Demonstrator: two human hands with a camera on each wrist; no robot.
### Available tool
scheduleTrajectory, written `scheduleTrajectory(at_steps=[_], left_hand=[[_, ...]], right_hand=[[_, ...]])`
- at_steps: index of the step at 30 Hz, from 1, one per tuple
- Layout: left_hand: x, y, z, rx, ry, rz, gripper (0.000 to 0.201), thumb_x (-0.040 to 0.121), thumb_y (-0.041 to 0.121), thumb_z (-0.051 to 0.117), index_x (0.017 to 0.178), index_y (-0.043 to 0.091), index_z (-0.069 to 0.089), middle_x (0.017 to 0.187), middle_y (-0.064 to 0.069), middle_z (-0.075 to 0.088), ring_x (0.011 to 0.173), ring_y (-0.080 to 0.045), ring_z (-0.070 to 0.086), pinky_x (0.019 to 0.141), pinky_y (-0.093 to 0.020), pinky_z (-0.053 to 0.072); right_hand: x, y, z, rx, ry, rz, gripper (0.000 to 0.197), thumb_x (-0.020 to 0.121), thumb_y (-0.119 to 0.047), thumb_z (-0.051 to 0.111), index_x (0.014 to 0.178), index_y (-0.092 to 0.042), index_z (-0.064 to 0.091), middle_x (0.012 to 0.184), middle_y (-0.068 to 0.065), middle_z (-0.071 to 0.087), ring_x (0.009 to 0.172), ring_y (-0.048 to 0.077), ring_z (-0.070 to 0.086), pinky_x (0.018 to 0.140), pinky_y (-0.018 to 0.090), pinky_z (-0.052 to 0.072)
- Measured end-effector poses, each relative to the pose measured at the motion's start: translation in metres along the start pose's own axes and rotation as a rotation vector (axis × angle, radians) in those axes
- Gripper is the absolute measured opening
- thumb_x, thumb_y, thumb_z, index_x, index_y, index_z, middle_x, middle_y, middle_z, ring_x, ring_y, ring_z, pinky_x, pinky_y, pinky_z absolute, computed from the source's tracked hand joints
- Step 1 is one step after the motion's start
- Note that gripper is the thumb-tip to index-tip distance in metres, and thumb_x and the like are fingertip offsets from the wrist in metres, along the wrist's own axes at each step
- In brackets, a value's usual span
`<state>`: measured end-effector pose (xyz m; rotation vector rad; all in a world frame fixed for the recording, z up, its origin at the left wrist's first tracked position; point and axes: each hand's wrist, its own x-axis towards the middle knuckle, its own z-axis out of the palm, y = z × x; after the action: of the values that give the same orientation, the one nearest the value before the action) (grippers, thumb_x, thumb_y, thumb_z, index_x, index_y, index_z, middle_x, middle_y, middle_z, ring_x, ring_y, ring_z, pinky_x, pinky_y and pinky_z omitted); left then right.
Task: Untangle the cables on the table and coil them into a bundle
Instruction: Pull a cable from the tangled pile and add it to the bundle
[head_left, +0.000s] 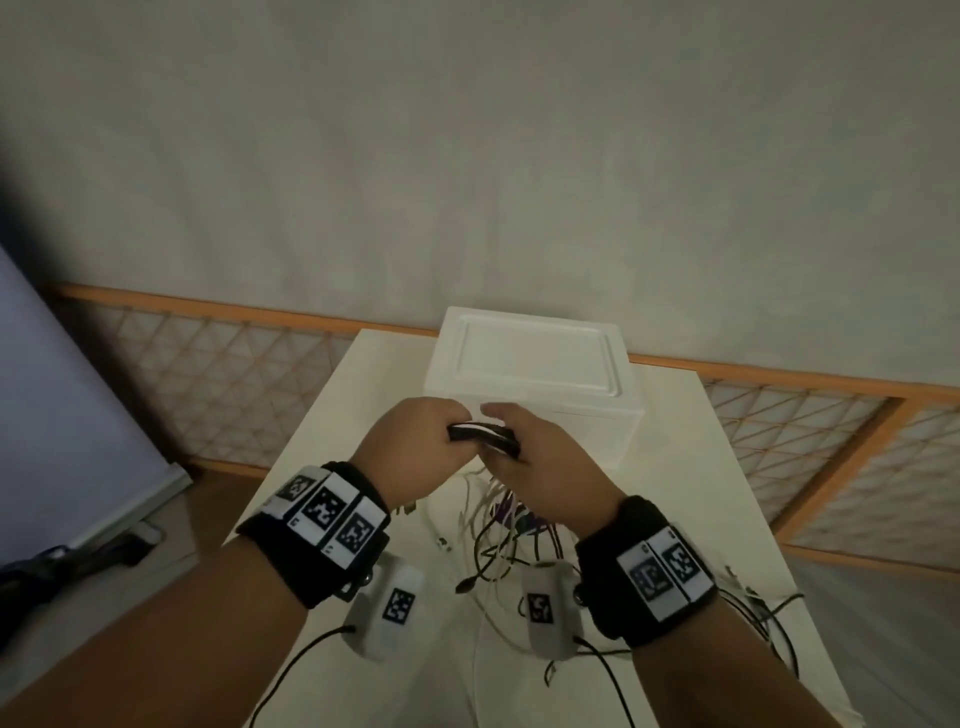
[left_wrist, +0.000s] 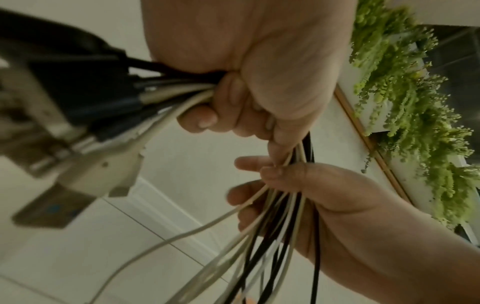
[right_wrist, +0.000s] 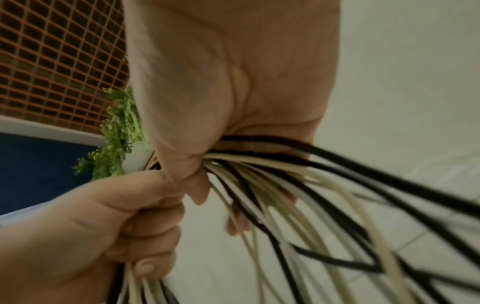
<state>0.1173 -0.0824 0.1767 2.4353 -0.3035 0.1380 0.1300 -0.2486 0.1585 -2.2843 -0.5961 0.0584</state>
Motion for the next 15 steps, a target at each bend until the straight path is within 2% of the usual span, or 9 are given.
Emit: scheduleTrajectory(at_steps=[2,3,5,6,7,8,10,12,15], left_hand=[[-0.001,-0.006,0.002,-0.113,-0.029,-0.033,0.033,0.087,0.016,0.063,0.057,0.017,0.049,0.054,0.005,0.045,0.048,-0.006,0.044,0.051,-0.024,0.037],[0.000,-0.009,0.004,-0.215,-0.036,-0.062,0.031,0.088,0.018,0.064,0.060,0.012,0.051,0.053,0.005,0.044,0.046,-0.005,0.043,0.050,-0.022,0.037],[-0.001,-0.013,0.005,-0.438,-0.071,-0.129,0.029,0.088,0.021,0.067,0.071,0.000,0.057,0.053,0.003,0.043,0.045,-0.007,0.042,0.051,-0.023,0.037],[-0.002,-0.015,0.006,-0.570,-0.112,-0.158,0.025,0.085,0.021,0.070,0.073,0.001,0.059,0.052,0.003,0.043,0.045,-0.010,0.042,0.052,-0.024,0.038],[-0.005,-0.016,0.007,-0.713,-0.163,-0.172,0.020,0.081,0.020,0.071,0.069,0.008,0.059,0.050,0.003,0.041,0.044,-0.011,0.040,0.052,-0.025,0.039],[-0.007,-0.018,0.009,-0.850,-0.212,-0.175,0.021,0.078,0.018,0.070,0.062,0.016,0.057,0.048,0.004,0.038,0.041,-0.011,0.036,0.050,-0.024,0.040],[-0.012,-0.021,0.015,-1.049,-0.294,-0.214,0.029,0.074,0.019,0.071,0.055,0.020,0.050,0.045,0.004,0.032,0.037,-0.009,0.029,0.048,-0.023,0.039],[-0.015,-0.023,0.021,-1.165,-0.370,-0.249,0.030,0.071,0.026,0.073,0.054,0.020,0.048,0.044,0.004,0.030,0.035,-0.008,0.028,0.048,-0.023,0.040],[-0.018,-0.023,0.027,-1.225,-0.473,-0.255,0.022,0.071,0.034,0.068,0.062,0.017,0.057,0.042,0.003,0.038,0.033,-0.009,0.034,0.050,-0.024,0.043]], right_hand=[[0.001,0.005,0.007,-0.020,0.051,0.004,0.022,0.088,-0.017,0.059,0.110,-0.020,0.061,0.088,-0.007,0.064,0.079,0.009,0.059,0.072,0.025,0.045],[0.003,0.004,0.010,-0.006,0.109,-0.006,0.017,0.088,-0.014,0.058,0.103,-0.019,0.062,0.081,-0.010,0.061,0.073,0.006,0.056,0.067,0.022,0.041],[0.005,-0.002,0.011,0.005,0.220,-0.052,0.014,0.087,-0.009,0.056,0.098,-0.016,0.061,0.077,-0.011,0.058,0.069,0.004,0.052,0.063,0.020,0.038],[0.007,-0.005,0.009,0.007,0.255,-0.071,0.015,0.086,-0.007,0.055,0.097,-0.016,0.061,0.079,-0.010,0.059,0.070,0.006,0.053,0.063,0.021,0.039],[0.008,-0.008,0.005,0.006,0.273,-0.082,0.015,0.086,-0.007,0.056,0.097,-0.016,0.061,0.080,-0.009,0.061,0.072,0.009,0.055,0.064,0.023,0.042],[0.008,-0.012,0.001,0.004,0.273,-0.088,0.015,0.086,-0.007,0.056,0.096,-0.016,0.062,0.080,-0.008,0.062,0.074,0.011,0.057,0.065,0.024,0.045],[0.009,-0.018,-0.004,-0.015,0.250,-0.118,0.015,0.085,-0.007,0.055,0.096,-0.016,0.062,0.081,-0.006,0.064,0.075,0.013,0.059,0.068,0.028,0.048],[0.009,-0.021,-0.005,-0.028,0.218,-0.134,0.016,0.084,-0.006,0.055,0.095,-0.015,0.063,0.082,-0.004,0.066,0.075,0.014,0.059,0.069,0.031,0.049],[0.010,-0.019,-0.002,0.022,0.225,-0.125,0.019,0.082,-0.002,0.055,0.092,-0.016,0.064,0.081,-0.004,0.067,0.075,0.012,0.061,0.071,0.032,0.050]])
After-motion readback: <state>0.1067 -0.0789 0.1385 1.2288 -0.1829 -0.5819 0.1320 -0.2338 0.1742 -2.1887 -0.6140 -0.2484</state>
